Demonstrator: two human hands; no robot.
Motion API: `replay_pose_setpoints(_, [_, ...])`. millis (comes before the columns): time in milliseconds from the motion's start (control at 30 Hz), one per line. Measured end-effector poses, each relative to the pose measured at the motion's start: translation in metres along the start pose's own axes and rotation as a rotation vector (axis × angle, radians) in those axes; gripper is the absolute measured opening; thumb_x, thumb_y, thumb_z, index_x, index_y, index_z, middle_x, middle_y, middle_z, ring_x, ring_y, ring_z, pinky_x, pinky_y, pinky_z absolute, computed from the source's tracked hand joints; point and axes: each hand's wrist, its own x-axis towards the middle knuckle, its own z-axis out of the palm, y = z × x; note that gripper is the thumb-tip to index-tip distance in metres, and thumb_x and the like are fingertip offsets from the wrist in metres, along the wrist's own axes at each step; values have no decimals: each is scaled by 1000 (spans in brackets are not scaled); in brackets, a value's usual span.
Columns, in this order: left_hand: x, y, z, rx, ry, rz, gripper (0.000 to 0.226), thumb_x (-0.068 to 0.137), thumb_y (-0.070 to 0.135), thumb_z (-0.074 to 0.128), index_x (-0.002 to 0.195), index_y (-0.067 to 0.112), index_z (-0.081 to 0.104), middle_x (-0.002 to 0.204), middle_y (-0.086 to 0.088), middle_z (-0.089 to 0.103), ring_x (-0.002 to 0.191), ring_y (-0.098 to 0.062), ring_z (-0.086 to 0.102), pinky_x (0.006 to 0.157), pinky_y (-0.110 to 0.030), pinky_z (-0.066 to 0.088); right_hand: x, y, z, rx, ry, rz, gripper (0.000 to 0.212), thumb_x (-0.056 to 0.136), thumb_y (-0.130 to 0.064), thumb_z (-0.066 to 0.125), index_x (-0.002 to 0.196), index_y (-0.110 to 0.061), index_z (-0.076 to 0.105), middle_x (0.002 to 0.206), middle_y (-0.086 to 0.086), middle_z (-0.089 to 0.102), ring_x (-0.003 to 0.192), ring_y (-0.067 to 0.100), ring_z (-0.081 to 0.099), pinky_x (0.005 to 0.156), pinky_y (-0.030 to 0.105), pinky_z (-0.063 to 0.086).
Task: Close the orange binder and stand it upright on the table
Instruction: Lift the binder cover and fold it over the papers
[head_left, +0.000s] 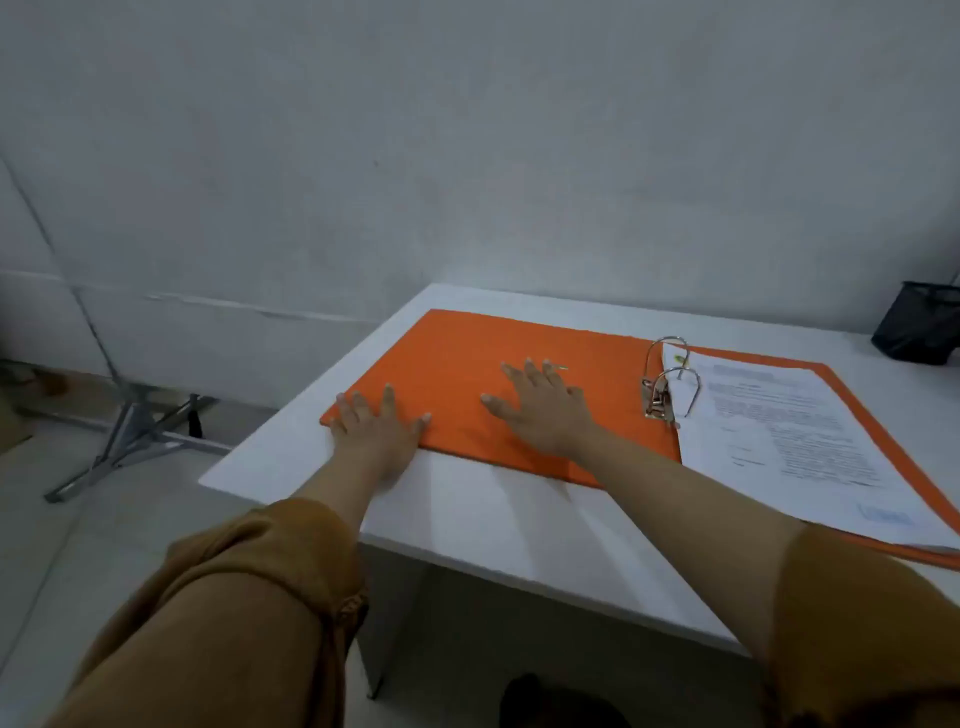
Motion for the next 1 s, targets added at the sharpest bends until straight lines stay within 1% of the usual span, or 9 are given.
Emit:
replay_pose_setpoints(267, [20, -2, -4, 43, 36, -84, 76, 93, 60, 20, 152, 16, 3, 159, -24, 1, 146, -44, 0, 118, -52, 4, 14, -1, 16, -79, -108, -51, 78, 88, -69, 30, 152, -30, 11, 163, 2, 6, 150, 24, 2, 116, 52, 7])
replay_pose_setpoints(333, [24, -1, -7, 58, 30, -126, 74, 92, 60, 23, 151, 17, 13, 158, -23, 9, 145, -43, 8, 117, -54, 9, 14, -3, 18, -101, -129, -70, 81, 86, -71, 32, 152, -30, 13, 163, 2, 6, 150, 23, 2, 116, 52, 6])
replay_pose_setpoints(400, [25, 1, -12, 97, 58, -167, 67, 92, 59, 27, 144, 17, 29, 152, -21, 25, 140, -40, 21, 112, -55, 21, 11, -6, 20, -118, -154, -86, 83, 83, -74, 34, 151, -31, 14, 163, 2, 5, 150, 24, 2, 116, 54, 5])
replay_pose_setpoints(500, [26, 0, -19, 81, 87, -195, 60, 92, 53, 37, 139, 16, 39, 144, -19, 34, 135, -38, 27, 108, -49, 28, 8, -9, 19, -111, -210, -104, 90, 76, -79, 40, 151, -36, 13, 163, 2, 0, 150, 27, -2, 116, 58, 1])
replay_pose_setpoints(633, [32, -12, -28, -85, 60, -189, 58, 85, 49, 51, 137, 22, 42, 143, -16, 39, 135, -37, 29, 107, -41, 29, 4, -12, 15, -124, -252, -122, 99, 70, -80, 50, 150, -36, 12, 163, 4, -1, 149, 31, -3, 114, 63, 1])
replay_pose_setpoints(733, [31, -23, -32, -296, 88, -184, 55, 82, 40, 60, 134, 27, 48, 141, -9, 47, 134, -32, 38, 108, -39, 29, -1, -13, 15, -142, -202, -120, 96, 71, -78, 51, 150, -35, 17, 162, 4, 6, 149, 32, 3, 112, 67, 6])
replay_pose_setpoints(833, [25, -30, -37, -545, 107, -173, 47, 79, 25, 68, 125, 21, 58, 134, -11, 57, 126, -31, 50, 110, -40, 36, -11, -16, 16, -172, -138, -137, 89, 75, -75, 49, 148, -31, 24, 160, 3, 17, 147, 32, 14, 109, 68, 15])
replay_pose_setpoints(933, [17, -28, -49, -743, 182, -156, 44, 81, 11, 65, 125, 16, 60, 133, -12, 57, 125, -29, 51, 110, -36, 38, -20, -17, 11, -168, -63, -178, 81, 80, -71, 48, 146, -28, 30, 155, 4, 29, 141, 31, 28, 108, 59, 29])
replay_pose_setpoints(1000, [12, -24, -63, -851, 246, -121, 44, 82, 3, 61, 125, 14, 61, 132, -15, 58, 120, -28, 54, 102, -34, 43, -24, -19, 5, -201, 17, -226, 73, 85, -66, 45, 144, -26, 32, 153, 4, 34, 135, 31, 38, 104, 49, 37])
